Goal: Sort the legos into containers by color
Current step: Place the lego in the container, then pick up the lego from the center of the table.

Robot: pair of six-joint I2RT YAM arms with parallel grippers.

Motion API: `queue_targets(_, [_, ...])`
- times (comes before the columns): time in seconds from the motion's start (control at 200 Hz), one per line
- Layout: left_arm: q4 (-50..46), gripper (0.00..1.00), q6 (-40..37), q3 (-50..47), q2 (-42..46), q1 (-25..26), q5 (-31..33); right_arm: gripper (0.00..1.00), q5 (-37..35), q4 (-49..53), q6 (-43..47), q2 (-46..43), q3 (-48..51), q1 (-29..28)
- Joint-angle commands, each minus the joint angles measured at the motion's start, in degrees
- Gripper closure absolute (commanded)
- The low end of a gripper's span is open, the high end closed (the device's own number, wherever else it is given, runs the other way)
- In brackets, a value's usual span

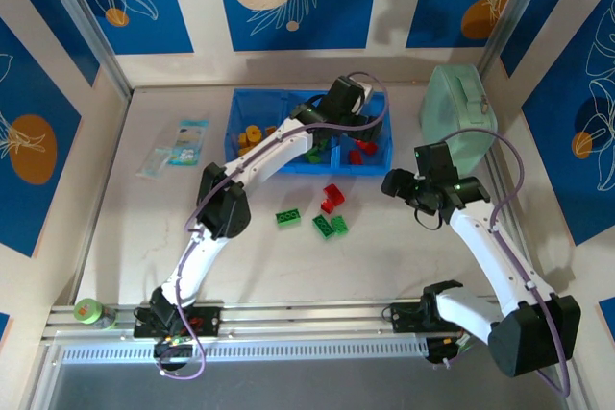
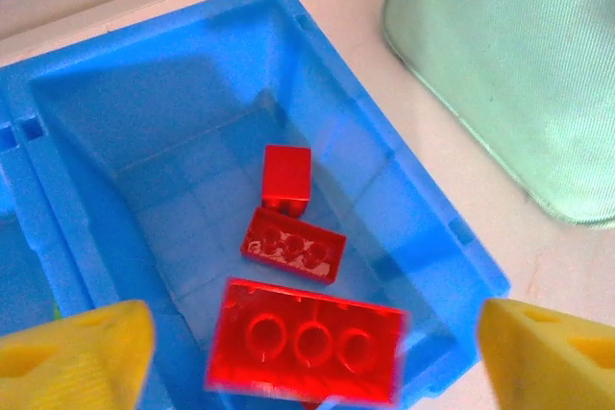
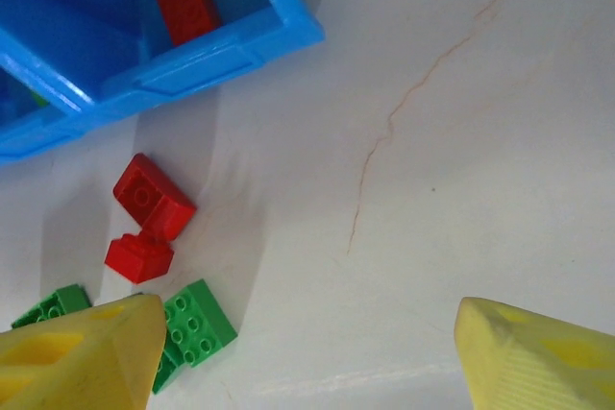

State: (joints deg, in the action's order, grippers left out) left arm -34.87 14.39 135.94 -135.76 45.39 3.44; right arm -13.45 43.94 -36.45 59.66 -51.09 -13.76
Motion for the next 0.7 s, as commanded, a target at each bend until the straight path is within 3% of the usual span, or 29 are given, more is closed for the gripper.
queue_targets(0.0, [-3.0,0.09,-1.6,-0.8,3.5,0.0,-0.1,0.2,0.9,1.3,1.3,-1.5,0.9,-1.8])
queue_targets(0.3, [14.5,0.1,1.0,-34.9,26.4,1.0,0.1,0.21,1.6,-0.3,3.6,1.6,0.4,-7.6])
queue_targets(0.695, [25.0,0.15,8.8,-72.5,50.2,1.0,4.8,0.28,1.7,-3.7,3.3,19.3,-7.2,-16.3])
